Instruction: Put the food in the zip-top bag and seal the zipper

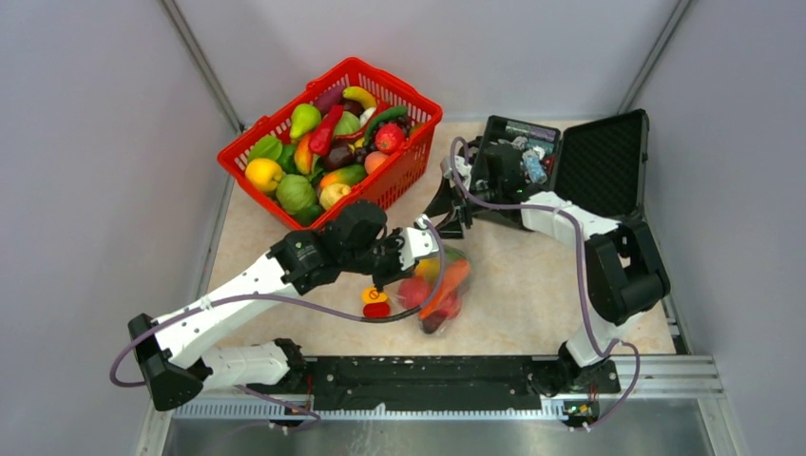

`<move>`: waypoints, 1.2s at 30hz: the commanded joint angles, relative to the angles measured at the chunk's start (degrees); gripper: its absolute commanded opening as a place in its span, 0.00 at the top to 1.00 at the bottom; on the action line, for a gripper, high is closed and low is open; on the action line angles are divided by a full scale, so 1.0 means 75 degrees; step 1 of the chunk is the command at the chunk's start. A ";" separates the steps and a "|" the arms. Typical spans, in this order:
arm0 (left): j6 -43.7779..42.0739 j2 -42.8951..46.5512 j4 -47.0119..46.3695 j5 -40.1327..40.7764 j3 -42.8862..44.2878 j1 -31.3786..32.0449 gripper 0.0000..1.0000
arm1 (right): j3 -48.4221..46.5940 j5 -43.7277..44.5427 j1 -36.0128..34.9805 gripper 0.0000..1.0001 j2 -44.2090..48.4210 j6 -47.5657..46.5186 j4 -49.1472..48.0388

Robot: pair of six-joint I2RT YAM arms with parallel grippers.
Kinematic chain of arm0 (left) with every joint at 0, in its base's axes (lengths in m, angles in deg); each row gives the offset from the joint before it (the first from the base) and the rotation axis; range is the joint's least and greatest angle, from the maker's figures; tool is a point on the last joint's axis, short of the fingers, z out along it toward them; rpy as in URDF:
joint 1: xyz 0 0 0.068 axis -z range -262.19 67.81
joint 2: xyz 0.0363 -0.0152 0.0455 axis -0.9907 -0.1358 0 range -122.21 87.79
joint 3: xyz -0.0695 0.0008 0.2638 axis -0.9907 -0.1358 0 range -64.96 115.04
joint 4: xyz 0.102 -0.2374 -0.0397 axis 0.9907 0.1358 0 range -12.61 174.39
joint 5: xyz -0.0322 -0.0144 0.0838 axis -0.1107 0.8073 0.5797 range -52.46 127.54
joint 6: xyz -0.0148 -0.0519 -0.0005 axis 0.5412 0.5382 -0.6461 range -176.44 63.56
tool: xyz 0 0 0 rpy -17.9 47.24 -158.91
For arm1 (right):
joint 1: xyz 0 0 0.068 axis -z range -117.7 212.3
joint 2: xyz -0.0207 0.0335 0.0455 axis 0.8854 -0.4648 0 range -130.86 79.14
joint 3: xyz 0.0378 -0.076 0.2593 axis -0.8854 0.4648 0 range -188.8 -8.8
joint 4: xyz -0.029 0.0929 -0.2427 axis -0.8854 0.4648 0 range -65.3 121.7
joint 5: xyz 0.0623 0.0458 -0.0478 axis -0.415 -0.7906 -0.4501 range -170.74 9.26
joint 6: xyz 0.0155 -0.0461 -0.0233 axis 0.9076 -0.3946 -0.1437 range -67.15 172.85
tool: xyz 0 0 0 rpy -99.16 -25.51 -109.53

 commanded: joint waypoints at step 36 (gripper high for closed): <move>0.0255 0.0366 -0.0430 0.0216 -0.0205 0.0042 1.00 | -0.0194 0.0155 -0.0286 0.67 -0.0335 -0.0037 0.0519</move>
